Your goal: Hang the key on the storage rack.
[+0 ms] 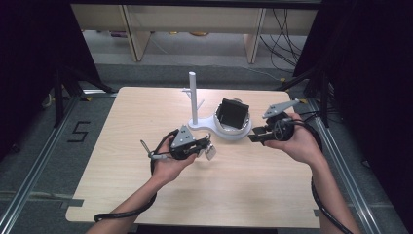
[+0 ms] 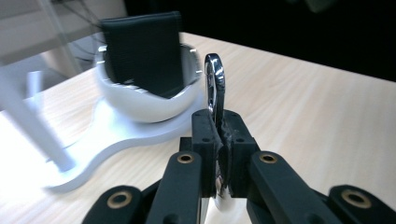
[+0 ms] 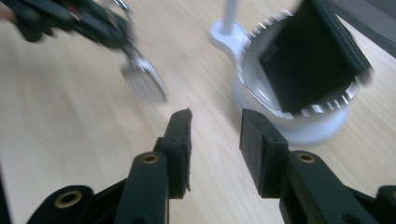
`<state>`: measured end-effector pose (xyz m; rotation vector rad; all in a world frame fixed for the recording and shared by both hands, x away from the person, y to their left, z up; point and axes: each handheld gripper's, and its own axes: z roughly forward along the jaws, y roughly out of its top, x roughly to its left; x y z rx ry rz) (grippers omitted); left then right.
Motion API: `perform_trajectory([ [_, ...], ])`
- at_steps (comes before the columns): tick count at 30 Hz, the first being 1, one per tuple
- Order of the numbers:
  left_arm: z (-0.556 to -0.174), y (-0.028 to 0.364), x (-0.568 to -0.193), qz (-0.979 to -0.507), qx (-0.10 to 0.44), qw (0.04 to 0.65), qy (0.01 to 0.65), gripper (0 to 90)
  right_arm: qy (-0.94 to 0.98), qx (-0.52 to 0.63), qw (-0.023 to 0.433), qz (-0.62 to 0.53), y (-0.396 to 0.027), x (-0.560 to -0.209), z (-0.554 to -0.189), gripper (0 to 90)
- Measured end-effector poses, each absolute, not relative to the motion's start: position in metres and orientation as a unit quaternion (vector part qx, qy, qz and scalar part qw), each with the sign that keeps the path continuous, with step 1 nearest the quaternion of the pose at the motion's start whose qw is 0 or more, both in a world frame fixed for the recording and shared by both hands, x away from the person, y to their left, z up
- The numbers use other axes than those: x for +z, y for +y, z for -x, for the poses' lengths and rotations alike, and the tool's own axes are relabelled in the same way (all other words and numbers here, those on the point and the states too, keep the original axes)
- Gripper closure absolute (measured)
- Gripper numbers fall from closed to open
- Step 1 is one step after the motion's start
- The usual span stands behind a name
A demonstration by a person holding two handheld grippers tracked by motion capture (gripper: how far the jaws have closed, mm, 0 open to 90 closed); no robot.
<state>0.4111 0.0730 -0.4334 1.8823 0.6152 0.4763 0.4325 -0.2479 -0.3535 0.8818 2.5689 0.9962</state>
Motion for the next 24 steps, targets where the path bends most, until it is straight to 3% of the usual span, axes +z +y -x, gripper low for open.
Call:
perform_trajectory([
  [11,-0.430,0.120,-0.431,-0.760,0.283,0.486,0.326,85.0,0.784,0.404,0.162,-0.442,-0.298,-0.435,-0.405,59.1],
  [15,-0.442,0.133,-0.429,-0.745,0.313,0.471,0.354,84.9,0.752,0.421,0.174,-0.477,-0.303,-0.451,-0.393,55.0],
  [24,-0.469,0.130,-0.416,-0.720,0.345,0.451,0.400,84.9,0.739,0.428,0.175,-0.490,-0.309,-0.468,-0.382,54.7],
])
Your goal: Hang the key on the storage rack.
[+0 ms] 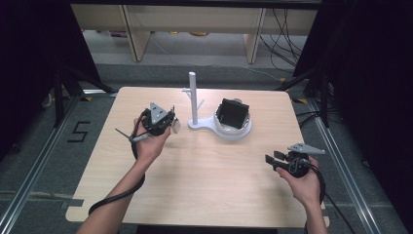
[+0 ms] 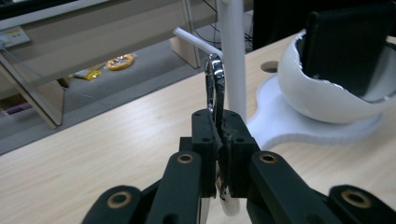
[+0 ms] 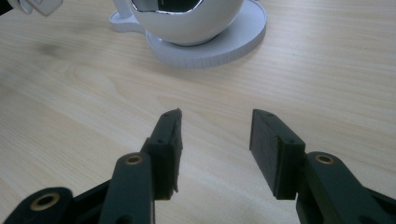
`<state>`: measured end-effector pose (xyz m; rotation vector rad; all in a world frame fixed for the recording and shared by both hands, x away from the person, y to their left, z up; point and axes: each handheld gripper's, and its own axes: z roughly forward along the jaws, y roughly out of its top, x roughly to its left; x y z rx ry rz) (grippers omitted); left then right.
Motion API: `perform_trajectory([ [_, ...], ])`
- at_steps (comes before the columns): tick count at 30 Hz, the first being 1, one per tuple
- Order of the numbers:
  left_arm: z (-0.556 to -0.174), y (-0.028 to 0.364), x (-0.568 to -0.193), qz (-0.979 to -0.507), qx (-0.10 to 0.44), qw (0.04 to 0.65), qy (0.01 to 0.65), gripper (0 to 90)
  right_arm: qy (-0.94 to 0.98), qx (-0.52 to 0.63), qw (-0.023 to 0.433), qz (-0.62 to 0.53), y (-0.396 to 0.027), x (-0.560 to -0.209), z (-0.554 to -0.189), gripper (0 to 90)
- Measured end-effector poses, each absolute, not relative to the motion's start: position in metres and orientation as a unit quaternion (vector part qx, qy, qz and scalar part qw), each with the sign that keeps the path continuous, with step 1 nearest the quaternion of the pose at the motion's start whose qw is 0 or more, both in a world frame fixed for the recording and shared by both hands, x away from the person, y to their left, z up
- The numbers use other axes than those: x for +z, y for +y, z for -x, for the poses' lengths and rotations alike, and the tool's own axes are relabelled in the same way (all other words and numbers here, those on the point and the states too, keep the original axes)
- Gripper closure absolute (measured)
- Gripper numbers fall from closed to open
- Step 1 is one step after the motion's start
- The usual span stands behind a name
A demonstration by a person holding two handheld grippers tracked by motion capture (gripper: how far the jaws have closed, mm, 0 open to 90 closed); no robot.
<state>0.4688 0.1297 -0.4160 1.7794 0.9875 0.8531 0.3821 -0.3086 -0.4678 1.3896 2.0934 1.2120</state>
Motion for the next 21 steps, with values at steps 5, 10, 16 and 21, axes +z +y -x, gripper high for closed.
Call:
perform_trajectory([
  [5,-0.481,0.121,-0.405,-0.716,0.359,0.449,0.396,84.9,0.725,0.441,0.165,-0.503,-0.309,-0.469,-0.380,54.4],
  [10,-0.492,0.113,-0.395,-0.710,0.370,0.448,0.399,85.0,0.735,0.433,0.177,-0.491,-0.312,-0.471,-0.381,54.0],
  [16,-0.499,0.105,-0.388,-0.709,0.382,0.441,0.397,84.9,0.732,0.436,0.172,-0.495,-0.312,-0.470,-0.381,53.8],
  [21,-0.503,0.101,-0.386,-0.708,0.389,0.436,0.397,84.9,0.724,0.441,0.154,-0.507,-0.310,-0.471,-0.379,53.6],
])
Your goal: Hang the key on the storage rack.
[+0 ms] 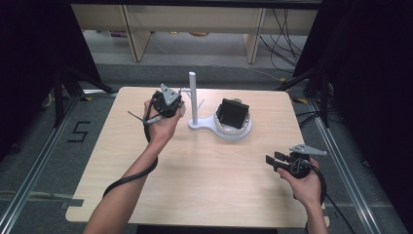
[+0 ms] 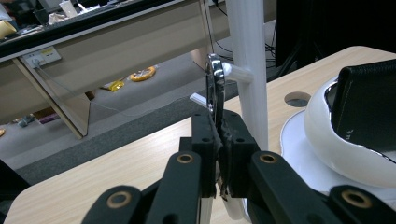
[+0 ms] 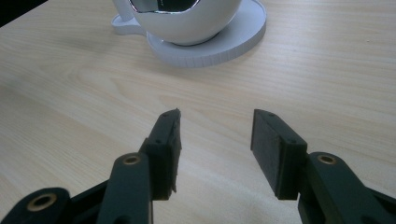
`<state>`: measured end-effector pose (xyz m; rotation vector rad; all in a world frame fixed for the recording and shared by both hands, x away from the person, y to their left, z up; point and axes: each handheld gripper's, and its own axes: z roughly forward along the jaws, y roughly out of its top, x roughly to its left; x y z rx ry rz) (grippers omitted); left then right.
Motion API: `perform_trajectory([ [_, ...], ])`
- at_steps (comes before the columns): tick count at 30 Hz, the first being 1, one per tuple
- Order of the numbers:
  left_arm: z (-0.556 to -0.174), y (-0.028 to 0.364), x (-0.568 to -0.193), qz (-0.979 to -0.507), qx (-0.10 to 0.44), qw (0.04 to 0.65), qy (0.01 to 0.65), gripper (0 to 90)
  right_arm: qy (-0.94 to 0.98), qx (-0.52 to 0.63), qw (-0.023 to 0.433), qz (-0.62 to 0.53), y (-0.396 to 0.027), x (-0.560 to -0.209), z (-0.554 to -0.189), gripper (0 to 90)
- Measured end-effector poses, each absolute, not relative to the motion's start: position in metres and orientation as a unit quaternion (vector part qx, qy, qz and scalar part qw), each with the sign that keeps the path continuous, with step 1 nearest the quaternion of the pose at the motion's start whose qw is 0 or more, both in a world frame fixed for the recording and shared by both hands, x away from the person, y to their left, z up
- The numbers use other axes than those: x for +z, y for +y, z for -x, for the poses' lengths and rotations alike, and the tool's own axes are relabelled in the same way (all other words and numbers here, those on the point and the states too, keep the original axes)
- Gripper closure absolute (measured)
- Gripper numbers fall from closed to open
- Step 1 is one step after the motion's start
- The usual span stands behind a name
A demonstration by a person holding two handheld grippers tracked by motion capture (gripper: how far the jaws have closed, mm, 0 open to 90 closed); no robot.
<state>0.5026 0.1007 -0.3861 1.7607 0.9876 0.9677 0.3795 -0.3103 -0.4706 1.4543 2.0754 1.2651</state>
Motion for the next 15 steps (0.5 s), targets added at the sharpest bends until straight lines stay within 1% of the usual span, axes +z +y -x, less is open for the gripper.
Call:
perform_trajectory([
  [2,-0.5033,0.0989,-0.3850,-0.708,0.393,0.435,0.394,84.9,0.725,0.436,0.155,-0.510,-0.3103,-0.4710,-0.3797,53.6],
  [3,-0.5032,0.0977,-0.3846,-0.710,0.395,0.432,0.393,84.8,0.732,0.434,0.163,-0.498,-0.3125,-0.4717,-0.3814,53.5],
  [5,-0.5030,0.0957,-0.3848,-0.712,0.399,0.429,0.388,84.8,0.730,0.444,0.158,-0.495,-0.3115,-0.4737,-0.3825,53.4],
  [6,-0.5018,0.0950,-0.3849,-0.713,0.405,0.420,0.388,84.7,0.720,0.443,0.150,-0.513,-0.3080,-0.4734,-0.3804,53.4],
  [8,-0.5016,0.0922,-0.3865,-0.717,0.410,0.418,0.378,84.6,0.736,0.432,0.169,-0.493,-0.3112,-0.4735,-0.3823,53.3],
  [10,-0.5016,0.0915,-0.3875,-0.718,0.418,0.415,0.370,84.4,0.726,0.442,0.147,-0.506,-0.3078,-0.4739,-0.3812,53.2],
  [11,-0.5020,0.0919,-0.3881,-0.719,0.419,0.416,0.366,84.1,0.734,0.439,0.159,-0.493,-0.3099,-0.4740,-0.3826,53.2],
  [12,-0.5025,0.0931,-0.3888,-0.724,0.409,0.422,0.362,81.9,0.735,0.437,0.160,-0.493,-0.3098,-0.4742,-0.3826,53.2],
  [13,-0.5024,0.0937,-0.3896,-0.725,0.402,0.425,0.363,74.1,0.730,0.437,0.147,-0.505,-0.3076,-0.4740,-0.3811,53.0],
  [15,-0.4998,0.0969,-0.3919,-0.722,0.400,0.437,0.358,61.5,0.738,0.433,0.160,-0.492,-0.3095,-0.4743,-0.3825,52.8],
])
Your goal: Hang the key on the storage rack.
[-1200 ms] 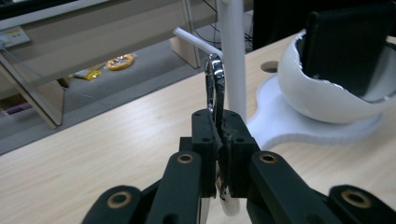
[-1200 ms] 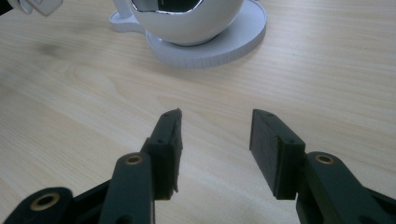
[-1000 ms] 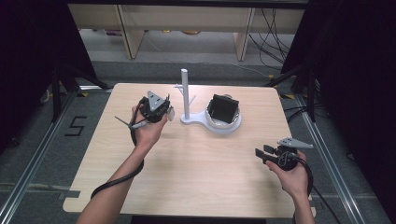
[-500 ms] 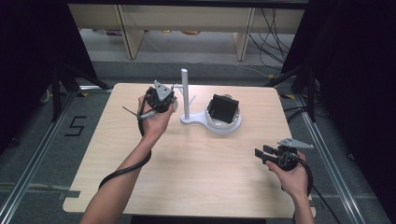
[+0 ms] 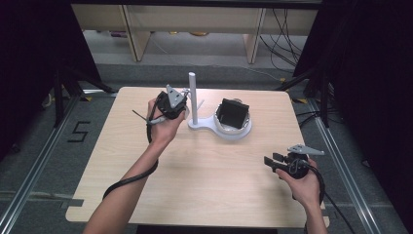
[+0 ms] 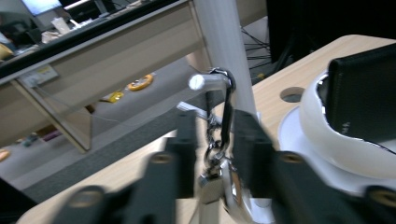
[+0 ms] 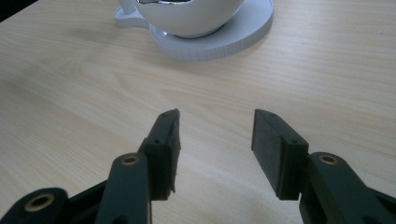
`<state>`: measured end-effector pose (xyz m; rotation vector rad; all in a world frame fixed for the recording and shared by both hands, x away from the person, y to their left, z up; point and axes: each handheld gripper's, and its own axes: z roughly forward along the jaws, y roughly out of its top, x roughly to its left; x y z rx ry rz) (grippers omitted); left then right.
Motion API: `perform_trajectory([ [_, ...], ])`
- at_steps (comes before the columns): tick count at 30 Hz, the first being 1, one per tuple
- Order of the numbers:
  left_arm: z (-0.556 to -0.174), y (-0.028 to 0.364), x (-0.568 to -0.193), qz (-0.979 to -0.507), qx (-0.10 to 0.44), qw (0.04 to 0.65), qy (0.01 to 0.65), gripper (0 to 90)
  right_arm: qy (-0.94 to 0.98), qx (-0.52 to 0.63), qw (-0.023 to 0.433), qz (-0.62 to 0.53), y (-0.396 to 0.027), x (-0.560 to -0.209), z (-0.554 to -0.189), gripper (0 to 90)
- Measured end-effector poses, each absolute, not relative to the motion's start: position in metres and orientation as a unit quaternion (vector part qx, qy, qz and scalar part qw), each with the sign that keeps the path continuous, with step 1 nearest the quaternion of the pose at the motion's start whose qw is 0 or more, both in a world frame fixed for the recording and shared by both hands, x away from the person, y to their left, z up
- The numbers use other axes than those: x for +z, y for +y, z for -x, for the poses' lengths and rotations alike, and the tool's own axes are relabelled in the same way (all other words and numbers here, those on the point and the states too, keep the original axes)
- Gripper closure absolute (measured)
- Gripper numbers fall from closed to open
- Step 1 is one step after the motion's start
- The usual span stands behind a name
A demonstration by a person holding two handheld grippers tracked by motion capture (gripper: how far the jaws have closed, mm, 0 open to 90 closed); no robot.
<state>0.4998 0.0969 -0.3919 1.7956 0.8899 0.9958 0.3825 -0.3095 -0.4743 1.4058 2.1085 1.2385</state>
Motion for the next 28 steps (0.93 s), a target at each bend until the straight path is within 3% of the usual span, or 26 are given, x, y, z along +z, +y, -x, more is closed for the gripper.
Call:
perform_trajectory([
  [6,-0.484,0.118,-0.398,-0.719,0.369,0.468,0.357,47.8,0.737,0.433,0.160,-0.494,-0.310,-0.474,-0.382,52.5],
  [8,-0.477,0.127,-0.401,-0.718,0.361,0.474,0.359,45.8,0.728,0.437,0.147,-0.508,-0.308,-0.475,-0.380,52.2],
  [17,-0.438,0.176,-0.433,-0.718,0.347,0.487,0.358,34.8,0.733,0.434,0.164,-0.498,-0.311,-0.479,-0.381,50.2],
  [28,-0.380,0.222,-0.505,-0.686,0.328,0.487,0.429,32.1,0.735,0.426,0.173,-0.499,-0.311,-0.482,-0.383,48.1],
])
